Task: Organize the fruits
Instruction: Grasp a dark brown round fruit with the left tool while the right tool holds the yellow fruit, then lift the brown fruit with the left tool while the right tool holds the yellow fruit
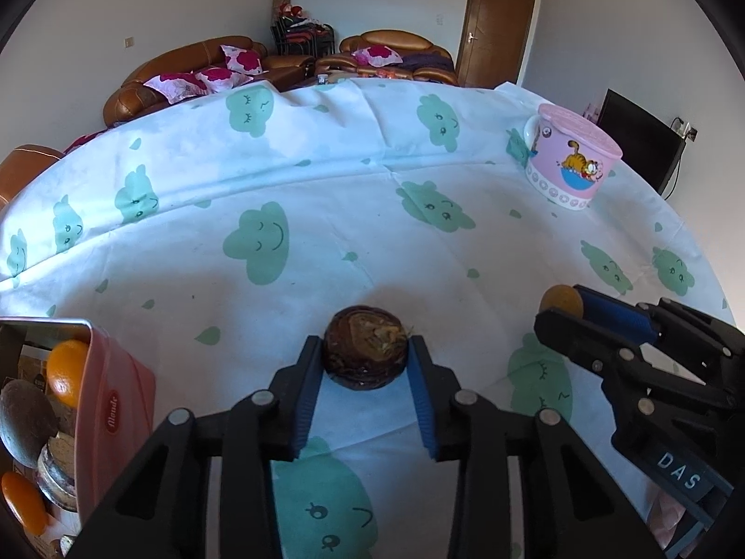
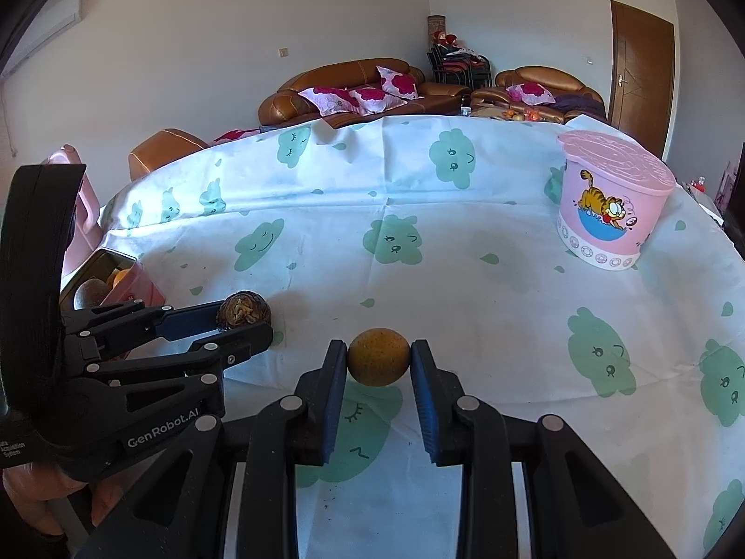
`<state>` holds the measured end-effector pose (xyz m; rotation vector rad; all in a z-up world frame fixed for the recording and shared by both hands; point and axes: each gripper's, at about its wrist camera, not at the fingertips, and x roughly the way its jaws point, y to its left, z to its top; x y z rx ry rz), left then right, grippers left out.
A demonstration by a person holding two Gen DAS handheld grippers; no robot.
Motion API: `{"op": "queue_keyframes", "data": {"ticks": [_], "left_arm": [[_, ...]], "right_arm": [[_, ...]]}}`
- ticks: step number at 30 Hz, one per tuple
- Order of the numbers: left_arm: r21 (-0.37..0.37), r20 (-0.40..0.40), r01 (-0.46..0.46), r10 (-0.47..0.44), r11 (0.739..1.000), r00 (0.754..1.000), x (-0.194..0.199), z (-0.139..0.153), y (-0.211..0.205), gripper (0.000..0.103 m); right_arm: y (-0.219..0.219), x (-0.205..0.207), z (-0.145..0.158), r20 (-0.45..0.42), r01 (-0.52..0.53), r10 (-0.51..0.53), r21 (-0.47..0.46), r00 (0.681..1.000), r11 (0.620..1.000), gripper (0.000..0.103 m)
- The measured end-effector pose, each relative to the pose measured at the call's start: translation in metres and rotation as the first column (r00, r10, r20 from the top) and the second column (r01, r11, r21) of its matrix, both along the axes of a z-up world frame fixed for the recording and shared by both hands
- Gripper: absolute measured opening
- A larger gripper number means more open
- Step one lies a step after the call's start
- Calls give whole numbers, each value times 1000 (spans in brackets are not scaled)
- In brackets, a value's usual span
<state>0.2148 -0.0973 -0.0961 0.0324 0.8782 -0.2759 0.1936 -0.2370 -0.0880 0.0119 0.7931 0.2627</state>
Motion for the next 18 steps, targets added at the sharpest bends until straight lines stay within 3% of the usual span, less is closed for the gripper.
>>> {"op": "queue_keyframes", "data": {"ticks": [18], "left_arm": [[6, 131, -2, 1, 1000, 991, -21, 17, 2, 38]], "right_arm": [[2, -11, 10, 74, -32, 31, 18, 997, 999, 30]]}}
